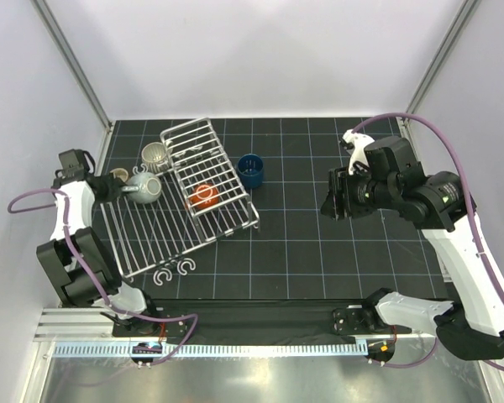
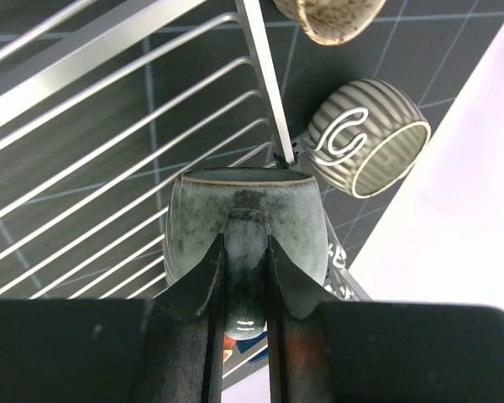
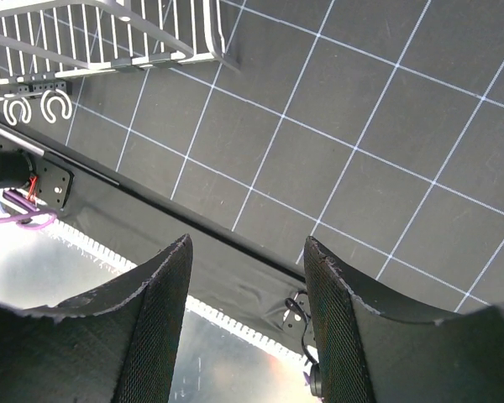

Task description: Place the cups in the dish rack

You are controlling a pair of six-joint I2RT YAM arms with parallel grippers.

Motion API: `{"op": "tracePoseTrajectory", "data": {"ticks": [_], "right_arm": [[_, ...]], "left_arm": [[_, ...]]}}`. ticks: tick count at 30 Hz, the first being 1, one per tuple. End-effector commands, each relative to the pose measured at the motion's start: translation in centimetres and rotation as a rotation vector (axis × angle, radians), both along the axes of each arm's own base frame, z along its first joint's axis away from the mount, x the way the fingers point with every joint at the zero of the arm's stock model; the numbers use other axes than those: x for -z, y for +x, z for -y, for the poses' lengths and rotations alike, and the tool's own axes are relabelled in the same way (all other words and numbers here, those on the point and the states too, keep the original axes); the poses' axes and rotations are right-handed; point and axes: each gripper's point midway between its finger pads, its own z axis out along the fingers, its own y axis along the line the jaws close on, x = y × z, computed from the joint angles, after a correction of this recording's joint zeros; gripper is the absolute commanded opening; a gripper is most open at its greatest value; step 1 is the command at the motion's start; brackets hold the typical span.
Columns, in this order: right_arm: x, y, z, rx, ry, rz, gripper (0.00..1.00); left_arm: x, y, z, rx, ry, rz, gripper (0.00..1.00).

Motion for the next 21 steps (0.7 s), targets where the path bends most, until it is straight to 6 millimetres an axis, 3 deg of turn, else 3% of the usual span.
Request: {"op": "tracePoseTrajectory", "data": {"ticks": [1, 3, 14, 21], "right_arm": [[-1.1, 0.5, 0.5, 0.026, 0.005, 0.039, 0.57], [-0.9, 0.6, 0.3, 0.022, 0.001, 0.031, 0.57], [-0.4, 1.7, -0.3, -0.021, -0.006, 0.026, 0.57], [-0.2, 2.1, -0.1, -0.046, -0.023, 0.025, 0.57]], "left_arm": [[0.6, 2.3, 1.6, 0.063, -0.077, 0.062, 0.00], [0.7, 2.3, 2.1, 0.073, -0.090, 0.082, 0.00], [-4.0, 0.9, 3.8, 0.110, -0.112, 0.167, 0.00], [-5.8, 0.0, 5.4, 0.104, -0.167, 0.221, 0.00]]}}
